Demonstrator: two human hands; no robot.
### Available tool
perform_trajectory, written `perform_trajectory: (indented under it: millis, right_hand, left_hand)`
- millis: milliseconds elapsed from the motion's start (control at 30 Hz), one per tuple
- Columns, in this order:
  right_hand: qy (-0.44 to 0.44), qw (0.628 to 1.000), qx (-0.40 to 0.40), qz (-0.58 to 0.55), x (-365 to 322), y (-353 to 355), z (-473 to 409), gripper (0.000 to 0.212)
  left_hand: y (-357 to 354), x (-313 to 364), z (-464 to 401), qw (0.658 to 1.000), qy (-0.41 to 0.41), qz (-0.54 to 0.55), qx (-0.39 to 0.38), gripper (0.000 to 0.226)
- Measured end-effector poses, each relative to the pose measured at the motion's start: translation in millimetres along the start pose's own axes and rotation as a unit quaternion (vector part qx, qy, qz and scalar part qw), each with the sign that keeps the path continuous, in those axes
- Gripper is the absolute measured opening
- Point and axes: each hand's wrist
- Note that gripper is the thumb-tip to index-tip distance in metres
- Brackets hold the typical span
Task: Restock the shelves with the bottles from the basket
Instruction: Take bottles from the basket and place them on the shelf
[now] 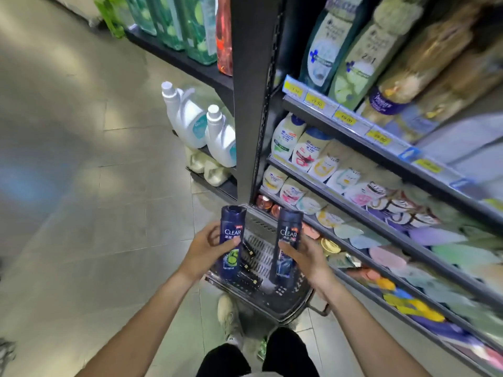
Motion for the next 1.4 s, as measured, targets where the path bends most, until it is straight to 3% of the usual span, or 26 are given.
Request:
perform_trajectory:
  millis: [67,167,333,467,733,867,967,1400]
  right_hand:
    - [0.012,0.999,0.017,-0.041,-8.9,-1.8,18.6,0.068]
    - [0.03,0.999,0.025,-0.02,-14.3,-1.4,48.1,0.023]
    - [0.078,0.99,0.049,-0.104,-27.3,14.5,109.3,0.031]
    - [0.105,0.989,0.061,-0.081,-24.4,40.8,164.6,0.029]
    - [0.146,0.966,0.139,-0.16,13.7,129.2,300.7,0.026]
    - [0.173,0.958,0.181,-0.139,44.2,183.8,388.8,0.028]
    - [0.206,0.945,0.224,-0.121,61.2,227.0,456.7,0.016]
    - [0.321,0.832,0.445,-0.08,78.1,363.8,704.1,0.024]
  left_hand:
    - [1.0,16.5,15.2,1.0,-0.022,-0.013,-0.014,0.044]
    - [-2.1,38.8,33.0,0.998,-0.051,-0.028,-0.028,0.044]
    - [-32.5,70.1,58.3,0.994,-0.086,-0.047,-0.055,0.041]
    - [-84.3,92.1,73.6,0.987,-0.104,-0.071,-0.1,0.044]
    - [-257.1,94.1,110.9,0.959,-0.163,-0.134,-0.189,0.042]
    - [-359.3,82.7,141.6,0.939,-0.172,-0.158,-0.252,0.048]
    - [-439.1,78.3,162.8,0.923,-0.202,-0.168,-0.282,0.044]
    - [-721.0,114.2,255.2,0.816,-0.318,-0.208,-0.436,0.05]
Point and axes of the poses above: each hand's wrist, its own z-axis away from the middle knuckle, its own y-axis out of the back of the hand, x = y × z, and after that the axes turned 11 degrees about -x, right-handed
